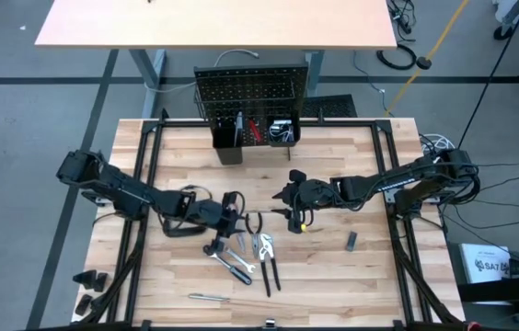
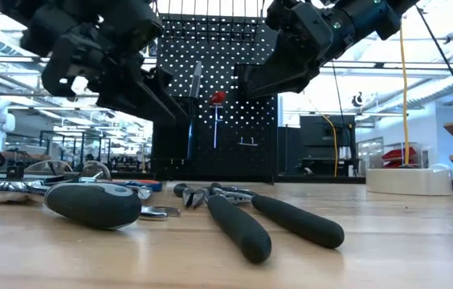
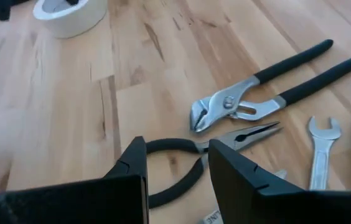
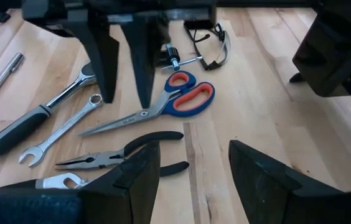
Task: Hang tools onto peg board
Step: Put the slip joint pliers on the left black bin on the peg board
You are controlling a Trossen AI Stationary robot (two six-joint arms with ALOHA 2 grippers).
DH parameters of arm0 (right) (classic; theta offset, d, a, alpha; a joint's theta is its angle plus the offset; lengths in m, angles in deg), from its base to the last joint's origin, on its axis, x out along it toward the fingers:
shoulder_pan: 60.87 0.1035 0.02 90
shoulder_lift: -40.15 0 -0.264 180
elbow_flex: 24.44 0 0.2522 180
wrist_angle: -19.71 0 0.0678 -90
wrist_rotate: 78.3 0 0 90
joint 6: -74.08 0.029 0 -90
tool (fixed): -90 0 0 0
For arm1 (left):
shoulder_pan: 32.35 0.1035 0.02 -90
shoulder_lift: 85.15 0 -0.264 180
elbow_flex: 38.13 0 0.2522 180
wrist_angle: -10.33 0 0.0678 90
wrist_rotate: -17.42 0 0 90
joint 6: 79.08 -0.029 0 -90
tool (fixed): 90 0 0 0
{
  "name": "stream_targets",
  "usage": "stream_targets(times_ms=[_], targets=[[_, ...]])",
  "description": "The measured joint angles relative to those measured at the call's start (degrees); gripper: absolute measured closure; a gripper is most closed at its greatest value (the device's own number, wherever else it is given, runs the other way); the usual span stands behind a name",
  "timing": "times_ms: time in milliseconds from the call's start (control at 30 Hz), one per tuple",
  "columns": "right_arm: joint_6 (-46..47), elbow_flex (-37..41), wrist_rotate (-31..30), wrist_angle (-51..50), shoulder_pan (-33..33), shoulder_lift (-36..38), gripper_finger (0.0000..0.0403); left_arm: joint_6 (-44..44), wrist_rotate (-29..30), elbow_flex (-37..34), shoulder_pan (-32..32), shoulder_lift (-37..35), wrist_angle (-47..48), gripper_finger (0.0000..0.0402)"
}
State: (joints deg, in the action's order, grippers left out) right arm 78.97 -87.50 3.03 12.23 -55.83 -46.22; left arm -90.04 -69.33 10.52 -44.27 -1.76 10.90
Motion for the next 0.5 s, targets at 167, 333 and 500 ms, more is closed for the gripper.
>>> stream_targets(times_ms=[167,333,500], targets=[[0.00,0.00,0.00,0.00,0.00,0.00,0.0218,-0.60,-6.58,1.40,2.12,3.90,0.18,0.0300],[-0.02,0.00,0.00,0.00,0.00,0.00,0.0218,-12.57,-6.67,7.72,2.54,8.96,8.97,0.0300],[0.00,0.00,0.00,-0.18,0.00,0.00,0.0218,-22.50,-1.73,13.64,2.87,10.71,20.75,0.0300]])
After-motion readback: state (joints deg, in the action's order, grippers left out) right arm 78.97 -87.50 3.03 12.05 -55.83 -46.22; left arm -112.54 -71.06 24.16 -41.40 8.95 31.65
